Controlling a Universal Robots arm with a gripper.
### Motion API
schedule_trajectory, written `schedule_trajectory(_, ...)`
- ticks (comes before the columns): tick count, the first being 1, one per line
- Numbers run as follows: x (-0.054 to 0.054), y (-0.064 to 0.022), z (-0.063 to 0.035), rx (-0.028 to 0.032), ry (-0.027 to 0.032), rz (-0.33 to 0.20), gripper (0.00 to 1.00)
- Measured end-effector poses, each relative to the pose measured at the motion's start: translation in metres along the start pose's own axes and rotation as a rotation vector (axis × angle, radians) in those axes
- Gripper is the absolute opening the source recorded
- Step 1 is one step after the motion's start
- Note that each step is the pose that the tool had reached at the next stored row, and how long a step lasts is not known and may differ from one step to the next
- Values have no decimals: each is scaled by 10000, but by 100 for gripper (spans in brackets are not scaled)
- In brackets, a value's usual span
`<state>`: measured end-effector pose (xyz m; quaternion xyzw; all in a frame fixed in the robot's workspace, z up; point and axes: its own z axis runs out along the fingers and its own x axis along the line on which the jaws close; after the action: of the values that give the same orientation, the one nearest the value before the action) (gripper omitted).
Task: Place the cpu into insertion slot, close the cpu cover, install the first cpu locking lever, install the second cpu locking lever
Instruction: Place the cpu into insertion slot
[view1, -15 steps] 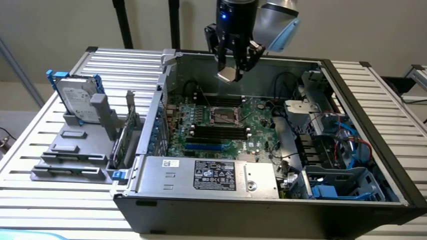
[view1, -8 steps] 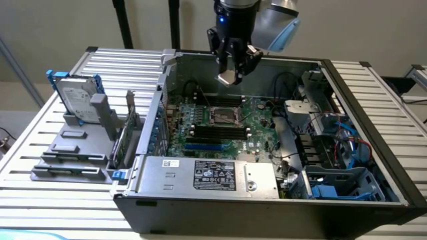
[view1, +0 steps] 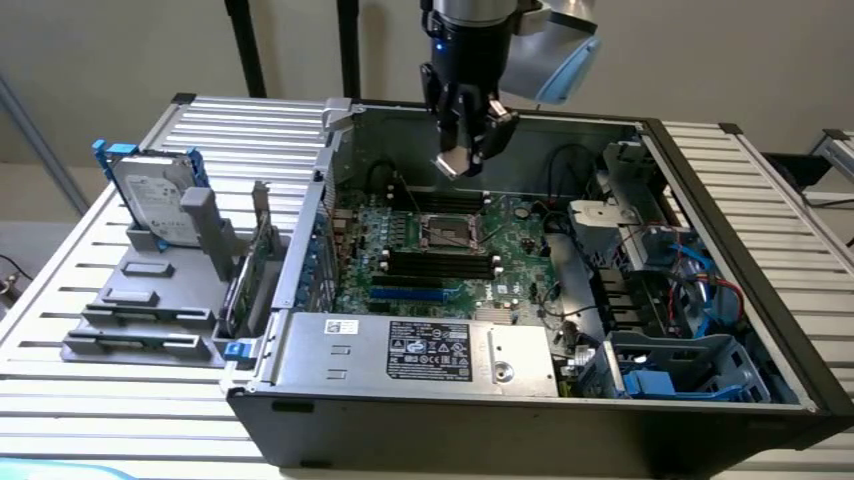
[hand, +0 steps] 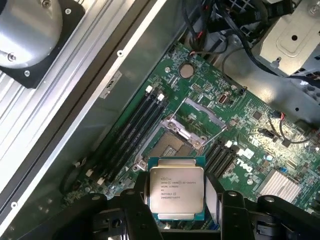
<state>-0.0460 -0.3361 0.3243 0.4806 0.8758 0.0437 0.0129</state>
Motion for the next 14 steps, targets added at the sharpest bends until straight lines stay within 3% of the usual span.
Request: schedule_trajectory(14,-3,-13,151,-50,-227,2540,55)
